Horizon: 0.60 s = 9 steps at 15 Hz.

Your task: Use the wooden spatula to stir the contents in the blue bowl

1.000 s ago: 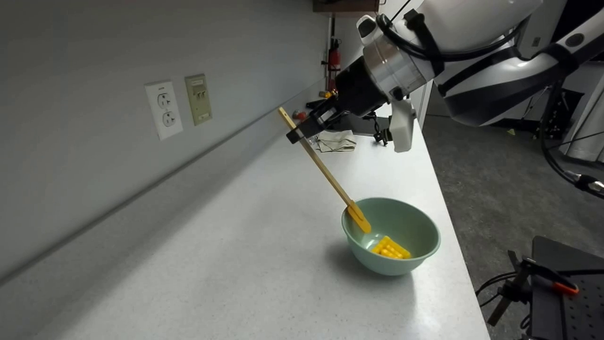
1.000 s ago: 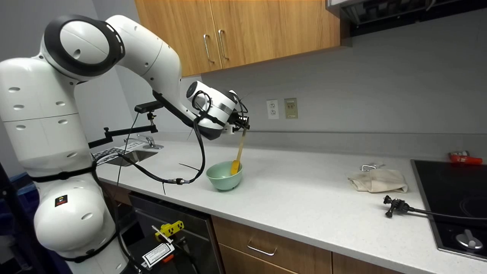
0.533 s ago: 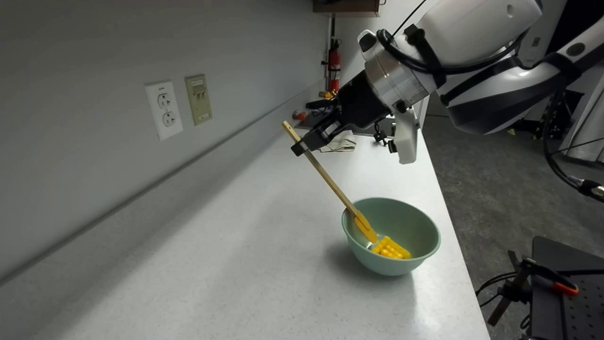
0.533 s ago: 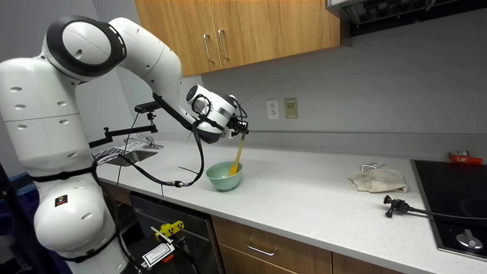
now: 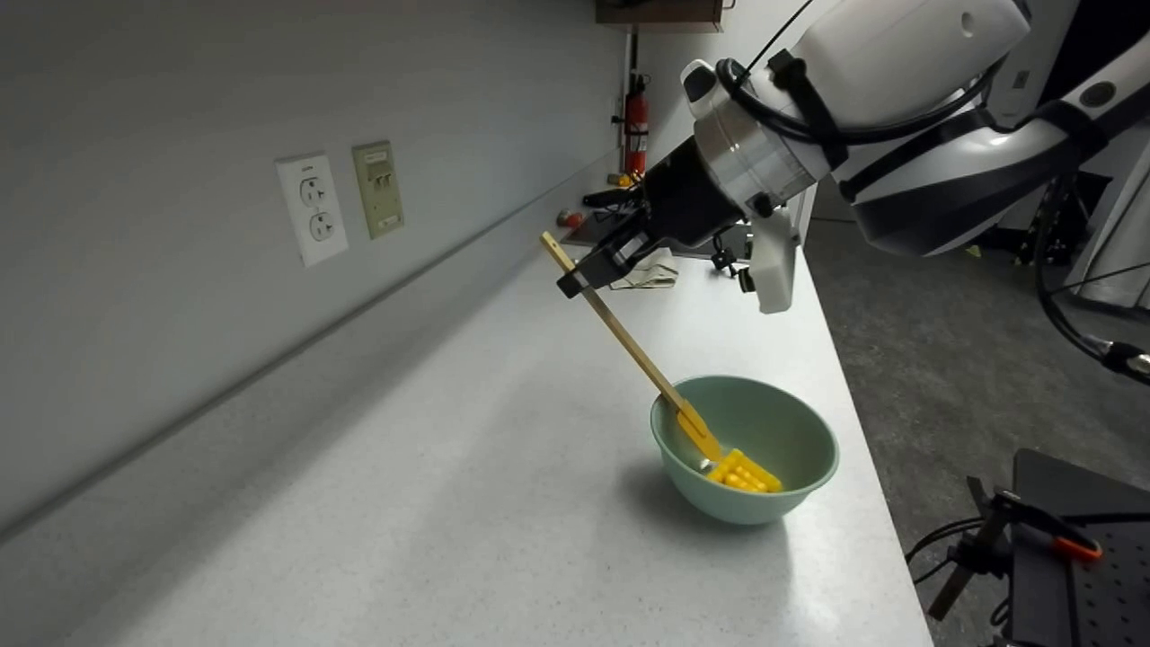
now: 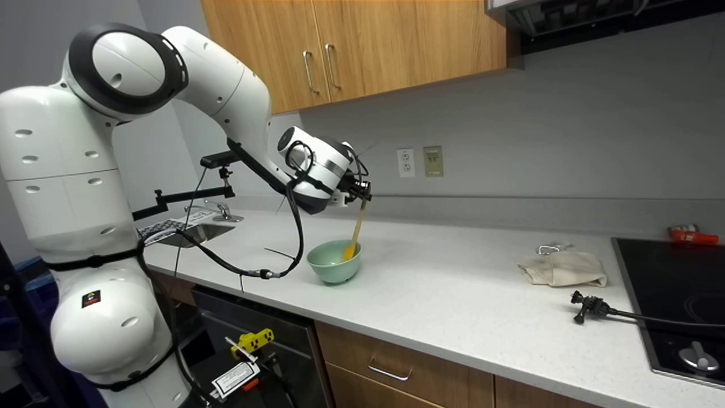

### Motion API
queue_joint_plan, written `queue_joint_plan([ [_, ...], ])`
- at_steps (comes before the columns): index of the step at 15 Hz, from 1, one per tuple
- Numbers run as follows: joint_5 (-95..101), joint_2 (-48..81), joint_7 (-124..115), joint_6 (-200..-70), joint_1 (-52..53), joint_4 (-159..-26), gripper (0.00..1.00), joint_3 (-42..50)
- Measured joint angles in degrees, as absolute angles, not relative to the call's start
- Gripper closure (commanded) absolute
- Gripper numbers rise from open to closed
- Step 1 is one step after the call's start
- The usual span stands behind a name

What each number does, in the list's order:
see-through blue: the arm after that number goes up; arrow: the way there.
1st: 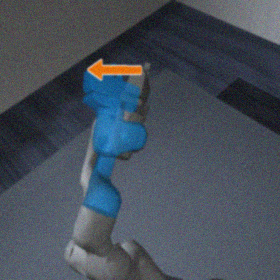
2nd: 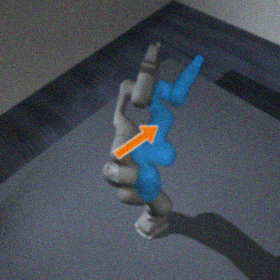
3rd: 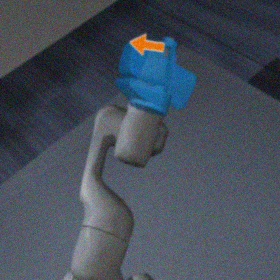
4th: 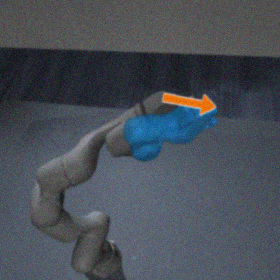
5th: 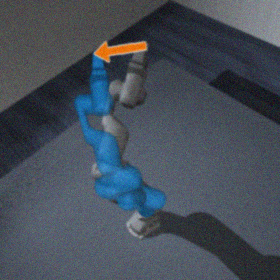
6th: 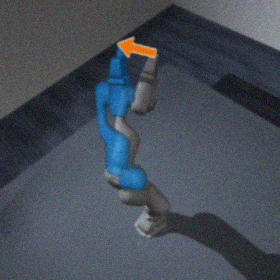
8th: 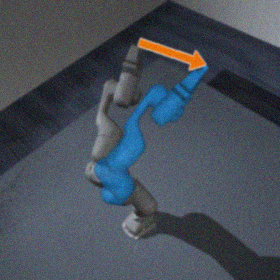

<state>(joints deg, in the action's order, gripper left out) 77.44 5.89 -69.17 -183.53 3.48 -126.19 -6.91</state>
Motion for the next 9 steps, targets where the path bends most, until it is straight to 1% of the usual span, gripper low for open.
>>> queue_joint_plan([
  [9, 74.5, 6.2, -69.1, -182.9, 3.5, -129.1, 0.96, -7.7],
])
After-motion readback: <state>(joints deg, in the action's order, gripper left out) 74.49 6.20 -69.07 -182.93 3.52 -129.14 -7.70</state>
